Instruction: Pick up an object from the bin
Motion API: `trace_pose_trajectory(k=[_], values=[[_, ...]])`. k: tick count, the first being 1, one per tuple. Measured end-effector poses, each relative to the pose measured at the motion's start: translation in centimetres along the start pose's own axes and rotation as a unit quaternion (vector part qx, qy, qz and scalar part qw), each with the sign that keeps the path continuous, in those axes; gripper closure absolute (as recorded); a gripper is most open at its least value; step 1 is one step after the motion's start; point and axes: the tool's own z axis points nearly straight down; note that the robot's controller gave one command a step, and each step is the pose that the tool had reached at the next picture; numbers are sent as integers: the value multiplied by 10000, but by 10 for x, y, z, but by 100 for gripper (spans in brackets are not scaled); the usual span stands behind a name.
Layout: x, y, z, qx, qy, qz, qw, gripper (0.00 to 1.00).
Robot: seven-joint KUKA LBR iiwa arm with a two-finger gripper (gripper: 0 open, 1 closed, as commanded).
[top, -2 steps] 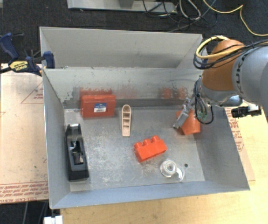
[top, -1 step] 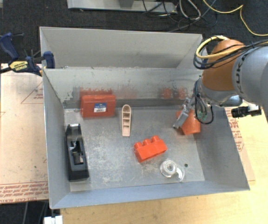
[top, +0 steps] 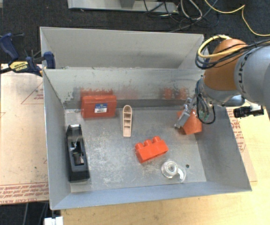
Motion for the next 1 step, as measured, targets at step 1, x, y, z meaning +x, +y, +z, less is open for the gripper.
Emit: trace_pose_trajectory(k=[1], values=[[1,0,-17,3,16,-4,10000,100]])
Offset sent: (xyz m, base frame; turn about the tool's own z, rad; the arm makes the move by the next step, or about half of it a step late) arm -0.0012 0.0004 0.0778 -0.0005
